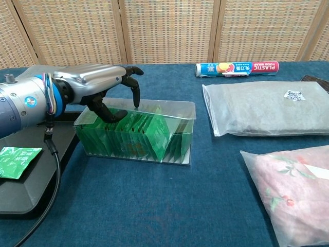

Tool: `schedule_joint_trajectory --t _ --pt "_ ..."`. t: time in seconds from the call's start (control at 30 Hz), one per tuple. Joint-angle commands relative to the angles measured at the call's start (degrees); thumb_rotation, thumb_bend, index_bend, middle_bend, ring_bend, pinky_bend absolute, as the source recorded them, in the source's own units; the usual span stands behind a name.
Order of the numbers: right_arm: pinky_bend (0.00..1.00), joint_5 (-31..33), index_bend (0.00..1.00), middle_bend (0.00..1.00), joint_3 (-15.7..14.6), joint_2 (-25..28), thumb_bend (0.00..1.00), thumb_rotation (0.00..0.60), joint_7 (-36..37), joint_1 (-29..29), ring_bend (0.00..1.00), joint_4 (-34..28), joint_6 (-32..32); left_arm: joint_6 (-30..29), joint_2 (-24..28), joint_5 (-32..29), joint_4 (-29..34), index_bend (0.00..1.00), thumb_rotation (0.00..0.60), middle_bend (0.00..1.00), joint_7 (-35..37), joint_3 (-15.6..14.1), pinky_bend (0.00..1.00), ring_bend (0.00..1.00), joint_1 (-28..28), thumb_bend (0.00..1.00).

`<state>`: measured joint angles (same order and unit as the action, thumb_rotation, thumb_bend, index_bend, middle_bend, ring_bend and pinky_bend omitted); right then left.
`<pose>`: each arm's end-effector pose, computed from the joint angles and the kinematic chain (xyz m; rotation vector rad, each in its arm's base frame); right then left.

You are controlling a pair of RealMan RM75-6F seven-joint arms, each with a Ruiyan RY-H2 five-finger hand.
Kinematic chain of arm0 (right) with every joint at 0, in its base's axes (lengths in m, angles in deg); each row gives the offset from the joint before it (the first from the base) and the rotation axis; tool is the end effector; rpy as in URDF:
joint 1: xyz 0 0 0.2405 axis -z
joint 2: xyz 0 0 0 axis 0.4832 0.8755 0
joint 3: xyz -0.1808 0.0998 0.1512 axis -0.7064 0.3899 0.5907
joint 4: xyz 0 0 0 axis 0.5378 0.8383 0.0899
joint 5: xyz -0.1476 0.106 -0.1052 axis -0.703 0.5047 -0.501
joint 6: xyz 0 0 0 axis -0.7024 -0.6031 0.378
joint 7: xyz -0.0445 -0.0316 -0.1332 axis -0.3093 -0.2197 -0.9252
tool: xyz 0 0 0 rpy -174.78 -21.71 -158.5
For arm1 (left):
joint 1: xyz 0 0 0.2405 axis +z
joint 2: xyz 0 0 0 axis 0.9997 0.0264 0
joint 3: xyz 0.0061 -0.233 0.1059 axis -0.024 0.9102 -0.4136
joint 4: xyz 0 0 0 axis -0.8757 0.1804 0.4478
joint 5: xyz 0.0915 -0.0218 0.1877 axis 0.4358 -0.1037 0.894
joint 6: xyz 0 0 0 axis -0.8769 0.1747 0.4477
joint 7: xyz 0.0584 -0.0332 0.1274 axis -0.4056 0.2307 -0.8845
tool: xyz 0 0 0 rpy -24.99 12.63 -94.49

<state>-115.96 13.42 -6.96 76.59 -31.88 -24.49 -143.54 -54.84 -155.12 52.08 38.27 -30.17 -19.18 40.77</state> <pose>-0.3190 -0.1851 0.2004 1.2669 -0.8291 0.9532 -0.0818 0.3136 -0.0207 -1.9492 -0.8198 -0.8860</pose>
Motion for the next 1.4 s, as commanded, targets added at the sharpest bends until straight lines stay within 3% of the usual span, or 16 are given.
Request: schedule_joint_trajectory --t 0.03,0.43,0.83,0.9,0.97,1.03,1.2,1.4 --pt "0.0 0.02 0.0 0.0 0.01 -0.01 0.0 0.6 0.06 0.0 0.0 0.01 0.01 0.32 0.3 -0.53 0.05 0.41 0.6 0.0 0.29 0.21 0.0 0.0 -0.3 0.63" --pt "0.0 0.46 0.0 0.0 0.03 -0.37 0.0 0.6 -0.46 -0.22 0.0 0.37 0.54 3.77 4.67 -11.88 2.63 0.41 0.6 0.0 2.39 6.19 0.0 0.0 -4.22 0.65" --pt "0.0 1.44 0.0 0.0 0.27 -0.5 0.0 0.6 -0.67 -0.44 0.0 0.64 1.31 6.06 7.91 -20.61 1.49 0.41 0.6 0.0 5.64 9.34 0.0 0.0 -7.57 0.65" --pt "0.0 1.49 0.0 0.0 0.29 -0.51 0.0 0.6 -0.74 -0.46 0.0 0.65 1.34 6.47 8.18 -21.82 0.95 0.35 0.6 0.0 6.04 9.52 0.0 0.0 -8.08 0.65" --pt "0.0 1.54 0.0 0.0 0.33 -0.52 0.0 0.6 -0.78 -0.49 0.0 0.64 1.36 7.02 8.39 -23.68 0.0 0.13 0.6 0.0 5.96 9.31 0.0 0.0 -8.95 0.65" --pt "0.0 1.65 0.0 0.0 0.36 -0.54 0.0 0.6 -0.75 -0.51 0.0 0.69 1.43 7.41 8.33 -25.37 -0.95 0.01 0.6 0.0 5.98 9.1 0.0 0.0 -9.68 0.65" --pt "0.0 2.01 0.0 0.0 0.45 -0.54 0.0 0.6 -0.55 -0.51 0.0 0.84 1.61 6.29 6.16 -24.16 -6.61 0.0 0.6 0.0 9.04 9.98 0.0 0.0 -10.44 0.64" --pt "0.0 2.36 0.0 0.0 0.68 -0.42 0.0 0.6 0.06 -0.57 0.0 0.91 1.77 6.71 4.81 -20.4 -12.49 0.0 0.6 0.0 12.73 9.5 0.0 0.0 -9.93 0.54"
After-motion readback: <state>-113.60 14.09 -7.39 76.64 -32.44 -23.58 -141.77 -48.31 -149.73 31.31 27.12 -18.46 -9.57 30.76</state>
